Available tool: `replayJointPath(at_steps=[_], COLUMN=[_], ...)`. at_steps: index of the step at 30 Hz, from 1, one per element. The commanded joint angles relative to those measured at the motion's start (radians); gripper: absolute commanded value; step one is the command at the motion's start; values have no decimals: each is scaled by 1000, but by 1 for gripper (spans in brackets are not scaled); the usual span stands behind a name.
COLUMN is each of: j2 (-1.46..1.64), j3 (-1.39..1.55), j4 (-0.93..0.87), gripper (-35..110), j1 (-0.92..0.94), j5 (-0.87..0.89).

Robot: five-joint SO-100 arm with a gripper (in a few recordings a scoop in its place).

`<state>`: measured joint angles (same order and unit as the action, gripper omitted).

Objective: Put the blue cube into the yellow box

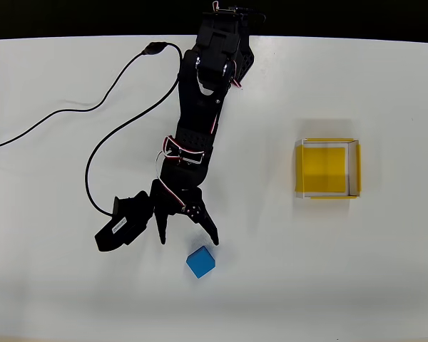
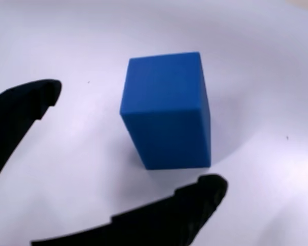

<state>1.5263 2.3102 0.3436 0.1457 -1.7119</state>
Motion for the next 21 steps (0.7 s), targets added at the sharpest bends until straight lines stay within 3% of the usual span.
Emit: replayJointPath(at_steps=[1, 21], j2=[5, -357], j3=[-124, -454], j4=[72, 124], gripper=[56, 55], j1=[-17, -55], j5=[-3, 21])
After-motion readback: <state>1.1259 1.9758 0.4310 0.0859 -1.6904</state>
